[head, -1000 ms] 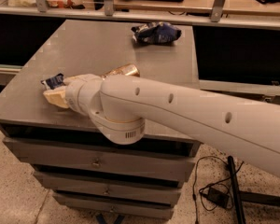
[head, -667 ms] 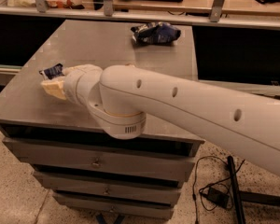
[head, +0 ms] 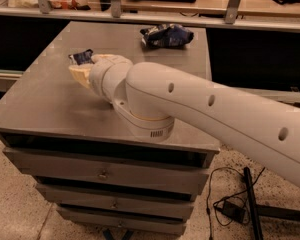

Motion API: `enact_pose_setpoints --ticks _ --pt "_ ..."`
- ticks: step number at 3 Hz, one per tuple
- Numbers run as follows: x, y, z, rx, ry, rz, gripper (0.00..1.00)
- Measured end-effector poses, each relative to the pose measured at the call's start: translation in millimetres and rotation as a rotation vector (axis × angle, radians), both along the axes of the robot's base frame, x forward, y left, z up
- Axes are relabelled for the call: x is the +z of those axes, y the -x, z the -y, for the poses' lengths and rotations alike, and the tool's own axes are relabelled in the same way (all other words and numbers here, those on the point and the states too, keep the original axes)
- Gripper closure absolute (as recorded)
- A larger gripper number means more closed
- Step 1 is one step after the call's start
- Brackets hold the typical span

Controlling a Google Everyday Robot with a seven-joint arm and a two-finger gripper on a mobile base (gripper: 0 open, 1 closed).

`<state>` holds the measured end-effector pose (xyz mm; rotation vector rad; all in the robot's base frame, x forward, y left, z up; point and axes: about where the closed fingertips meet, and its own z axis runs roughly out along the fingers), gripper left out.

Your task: Move rxbar blueberry near blue chip bag

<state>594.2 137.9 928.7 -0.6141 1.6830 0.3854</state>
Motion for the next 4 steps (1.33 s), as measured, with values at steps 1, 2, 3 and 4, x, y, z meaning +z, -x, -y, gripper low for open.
enact_pose_setpoints --ticks 1,2,3,4 --pt "3.8 -11.9 34.9 -0.084 0.022 0.031 1.0" --pt "-3.5 -35.2 99.4 -0.168 0.071 0.054 1.0" --pt "-2.0 -32.3 93.1 -0.135 0.064 0.057 1.0" --pt "1.7 -40.9 105.3 -0.187 0.078 0.083 1.0"
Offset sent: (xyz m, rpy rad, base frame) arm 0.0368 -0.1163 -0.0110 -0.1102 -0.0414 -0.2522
